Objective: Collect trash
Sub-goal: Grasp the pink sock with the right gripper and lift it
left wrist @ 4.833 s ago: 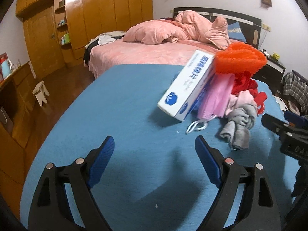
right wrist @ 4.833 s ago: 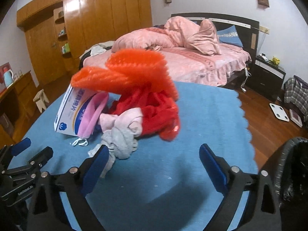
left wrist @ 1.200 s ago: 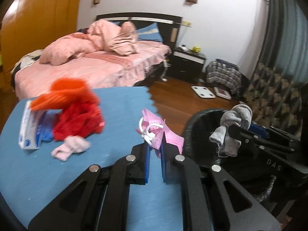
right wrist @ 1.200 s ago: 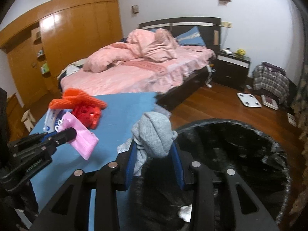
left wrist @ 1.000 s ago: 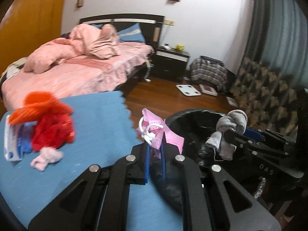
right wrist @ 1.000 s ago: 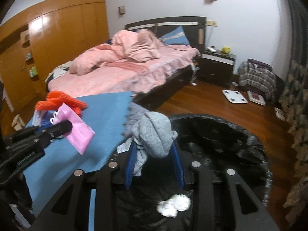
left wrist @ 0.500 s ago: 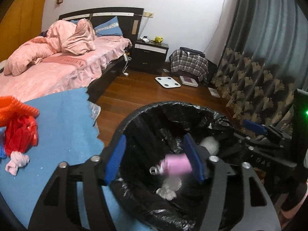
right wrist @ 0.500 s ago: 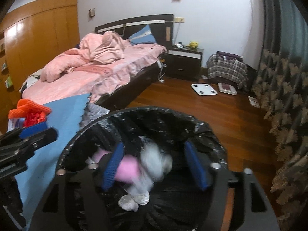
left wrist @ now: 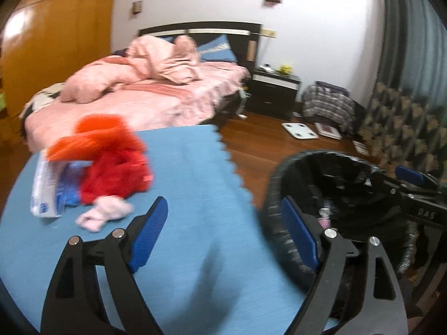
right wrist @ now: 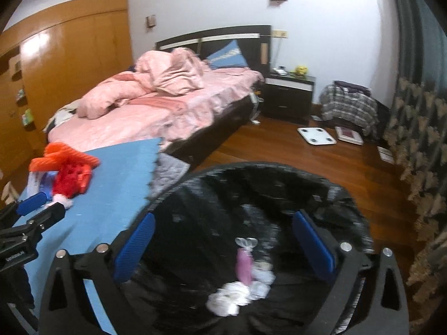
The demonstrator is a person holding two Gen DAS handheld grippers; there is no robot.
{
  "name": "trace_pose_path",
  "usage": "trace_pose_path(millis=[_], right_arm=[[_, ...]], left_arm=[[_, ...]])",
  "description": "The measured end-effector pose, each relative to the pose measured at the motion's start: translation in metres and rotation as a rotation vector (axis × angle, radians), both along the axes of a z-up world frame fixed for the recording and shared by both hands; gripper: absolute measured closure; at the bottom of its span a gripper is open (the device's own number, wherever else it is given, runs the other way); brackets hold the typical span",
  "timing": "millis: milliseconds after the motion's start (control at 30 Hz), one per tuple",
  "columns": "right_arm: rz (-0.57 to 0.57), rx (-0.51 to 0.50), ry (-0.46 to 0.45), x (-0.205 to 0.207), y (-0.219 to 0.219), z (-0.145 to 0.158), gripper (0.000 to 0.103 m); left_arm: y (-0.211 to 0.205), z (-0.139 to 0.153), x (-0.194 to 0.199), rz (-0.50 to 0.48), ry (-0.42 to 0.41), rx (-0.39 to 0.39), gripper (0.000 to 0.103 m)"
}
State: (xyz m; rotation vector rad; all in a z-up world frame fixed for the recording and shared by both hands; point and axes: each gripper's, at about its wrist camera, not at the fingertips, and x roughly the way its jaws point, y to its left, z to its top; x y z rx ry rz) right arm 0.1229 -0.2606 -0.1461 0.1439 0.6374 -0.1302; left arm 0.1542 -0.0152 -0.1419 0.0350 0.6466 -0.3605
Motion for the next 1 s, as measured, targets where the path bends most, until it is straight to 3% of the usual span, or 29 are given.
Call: trace_pose_path(millis=[500, 700, 1000], right_arm=[[0.278, 0.033, -0.006, 0.074, 0.160, -0.013, 0.006], [0.359, 0.018, 0.013, 0.102, 0.219, -0.027, 0.006], [0.430, 0.002, 0.061, 0.130, 0.274, -0.051, 0.008]], left_arm=[[0.177, -0.022, 0.012, 0.385, 0.037, 0.081, 0.021], [0.224, -0.034, 0.023, 0.476, 0.075, 0.060, 0.021], [0.249, -0.045, 0.031, 0.497, 0.076, 0.078, 0.021]])
